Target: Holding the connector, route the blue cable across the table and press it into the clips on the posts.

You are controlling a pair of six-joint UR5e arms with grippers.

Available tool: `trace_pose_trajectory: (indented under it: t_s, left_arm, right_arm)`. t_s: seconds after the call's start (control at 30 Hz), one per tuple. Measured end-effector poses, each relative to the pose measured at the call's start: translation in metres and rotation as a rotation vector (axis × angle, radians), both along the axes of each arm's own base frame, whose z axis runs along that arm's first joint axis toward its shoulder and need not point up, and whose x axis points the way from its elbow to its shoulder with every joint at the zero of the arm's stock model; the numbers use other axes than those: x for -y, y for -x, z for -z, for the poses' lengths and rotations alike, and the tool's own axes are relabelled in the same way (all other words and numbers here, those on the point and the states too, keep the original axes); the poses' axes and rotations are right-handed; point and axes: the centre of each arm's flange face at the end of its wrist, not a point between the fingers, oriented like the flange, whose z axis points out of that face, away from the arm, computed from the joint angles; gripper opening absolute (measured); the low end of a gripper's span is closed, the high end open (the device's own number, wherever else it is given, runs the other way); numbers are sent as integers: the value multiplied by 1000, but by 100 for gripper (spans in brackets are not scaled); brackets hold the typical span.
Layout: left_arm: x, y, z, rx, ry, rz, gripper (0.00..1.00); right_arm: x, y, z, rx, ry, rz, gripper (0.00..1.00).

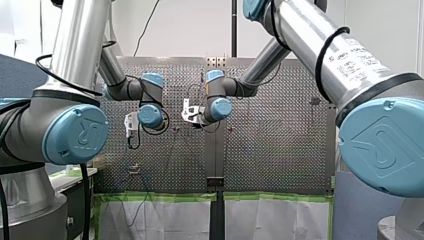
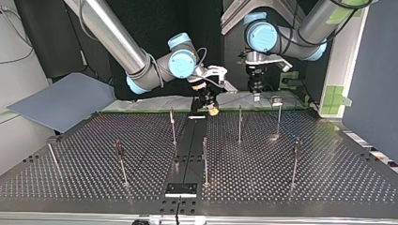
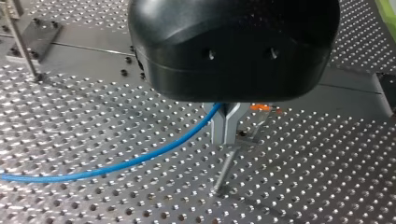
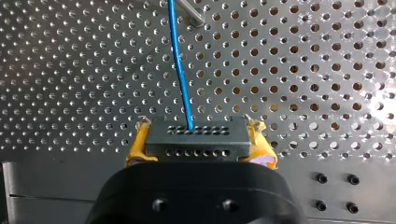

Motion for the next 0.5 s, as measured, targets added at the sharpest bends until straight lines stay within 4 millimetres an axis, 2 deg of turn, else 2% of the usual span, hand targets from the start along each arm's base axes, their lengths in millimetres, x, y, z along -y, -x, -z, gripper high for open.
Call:
trace_pose_trajectory:
  t_s: [0.17, 0.3, 0.5]
  left_arm:
    - [2, -5, 16, -4, -3, 13, 0]
    - [2, -10, 31, -11, 1, 28, 0]
    - [0, -14, 38, -16, 6, 43, 0]
  right_arm:
    - [1, 0, 4, -1, -5, 1, 0]
    - [4, 2, 17, -14, -17, 5, 0]
    - [10, 4, 29, -14, -31, 13, 0]
